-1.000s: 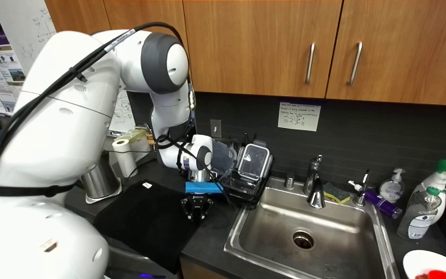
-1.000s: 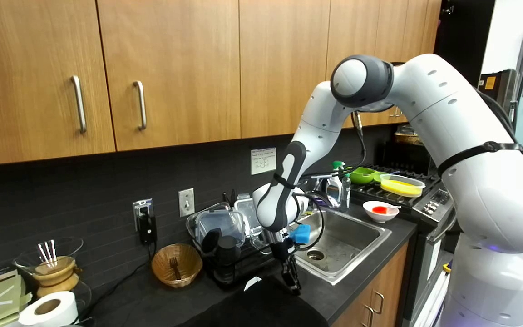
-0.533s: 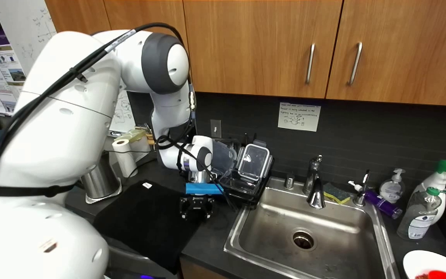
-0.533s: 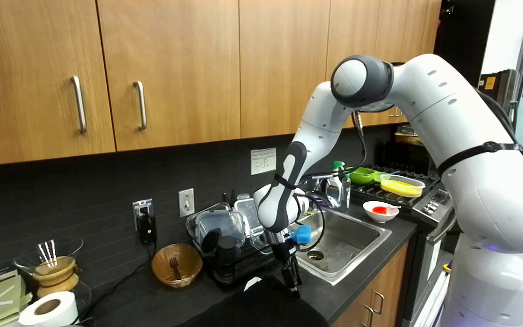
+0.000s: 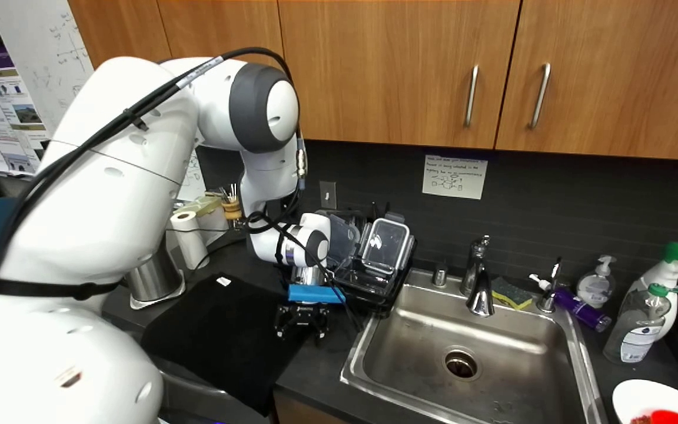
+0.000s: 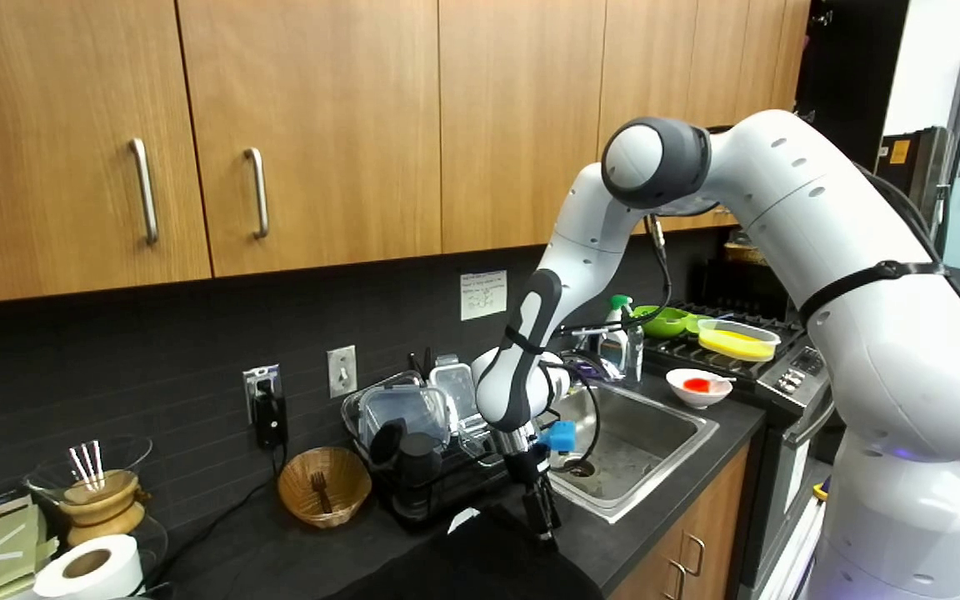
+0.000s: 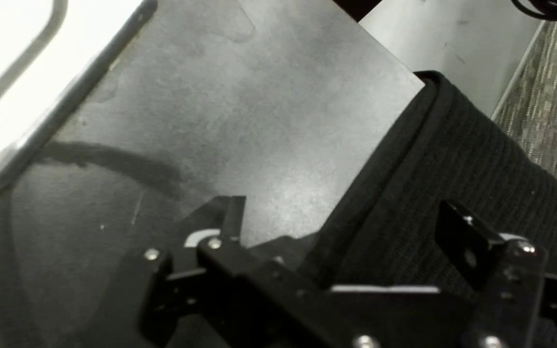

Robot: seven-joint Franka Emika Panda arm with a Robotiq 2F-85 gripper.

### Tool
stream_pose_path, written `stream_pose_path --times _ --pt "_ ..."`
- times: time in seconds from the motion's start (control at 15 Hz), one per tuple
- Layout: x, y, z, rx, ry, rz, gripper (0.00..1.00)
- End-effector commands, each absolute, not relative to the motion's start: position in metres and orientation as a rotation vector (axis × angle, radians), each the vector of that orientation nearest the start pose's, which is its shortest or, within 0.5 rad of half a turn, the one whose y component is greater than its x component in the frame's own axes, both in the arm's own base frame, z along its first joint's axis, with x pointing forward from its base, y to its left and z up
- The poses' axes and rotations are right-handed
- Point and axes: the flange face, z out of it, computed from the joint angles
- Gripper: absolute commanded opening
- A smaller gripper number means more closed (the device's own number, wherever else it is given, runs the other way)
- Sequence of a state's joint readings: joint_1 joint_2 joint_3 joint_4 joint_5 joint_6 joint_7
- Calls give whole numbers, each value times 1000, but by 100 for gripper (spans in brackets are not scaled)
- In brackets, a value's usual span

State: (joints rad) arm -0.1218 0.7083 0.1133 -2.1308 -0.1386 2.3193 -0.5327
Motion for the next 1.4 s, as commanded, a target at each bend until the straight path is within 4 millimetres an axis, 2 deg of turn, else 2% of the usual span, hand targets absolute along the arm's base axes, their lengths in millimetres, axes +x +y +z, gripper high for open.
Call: stream_pose_path --times 0.0,0.4,1.0,1.33 --pt "487 1 42 -2765 -911 732 100" --pt "490 6 45 -2792 -929 710 100" --pt "500 31 54 -2860 -1059 616 100" --pt "498 28 50 -2864 -1108 603 100"
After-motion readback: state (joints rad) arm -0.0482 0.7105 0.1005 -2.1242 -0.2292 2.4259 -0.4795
